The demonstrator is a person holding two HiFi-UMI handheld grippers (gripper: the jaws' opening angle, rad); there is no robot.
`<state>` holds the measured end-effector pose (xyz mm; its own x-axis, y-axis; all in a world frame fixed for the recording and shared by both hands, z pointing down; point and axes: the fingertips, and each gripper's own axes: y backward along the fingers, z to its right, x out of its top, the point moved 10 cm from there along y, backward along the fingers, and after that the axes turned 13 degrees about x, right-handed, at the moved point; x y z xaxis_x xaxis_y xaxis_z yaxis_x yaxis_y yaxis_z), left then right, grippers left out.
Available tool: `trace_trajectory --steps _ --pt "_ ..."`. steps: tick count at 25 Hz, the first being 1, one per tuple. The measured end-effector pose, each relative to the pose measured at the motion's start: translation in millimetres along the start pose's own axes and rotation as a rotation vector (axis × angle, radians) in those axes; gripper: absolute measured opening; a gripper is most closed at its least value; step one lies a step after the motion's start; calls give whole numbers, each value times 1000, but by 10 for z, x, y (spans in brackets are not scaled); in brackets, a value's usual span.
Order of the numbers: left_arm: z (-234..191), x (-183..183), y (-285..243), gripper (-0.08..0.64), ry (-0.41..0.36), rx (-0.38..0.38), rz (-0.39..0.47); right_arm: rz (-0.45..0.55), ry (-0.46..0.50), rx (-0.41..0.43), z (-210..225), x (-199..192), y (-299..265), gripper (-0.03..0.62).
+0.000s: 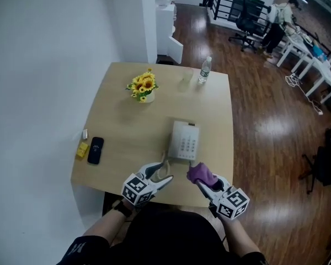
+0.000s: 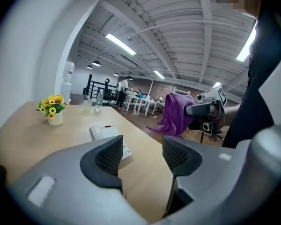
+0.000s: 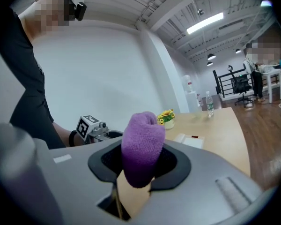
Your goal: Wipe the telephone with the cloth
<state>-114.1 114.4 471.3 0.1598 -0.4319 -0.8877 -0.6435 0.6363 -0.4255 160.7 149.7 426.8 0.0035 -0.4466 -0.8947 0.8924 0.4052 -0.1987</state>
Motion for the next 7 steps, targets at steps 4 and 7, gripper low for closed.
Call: trace_trajectory --steps 4,7 --pt "396 -119 220 261 -20 29 3 21 11 7 -276 -159 307 135" --pt "735 -222 376 261 -10 36 8 39 -5 -2 -478 -304 609 135"
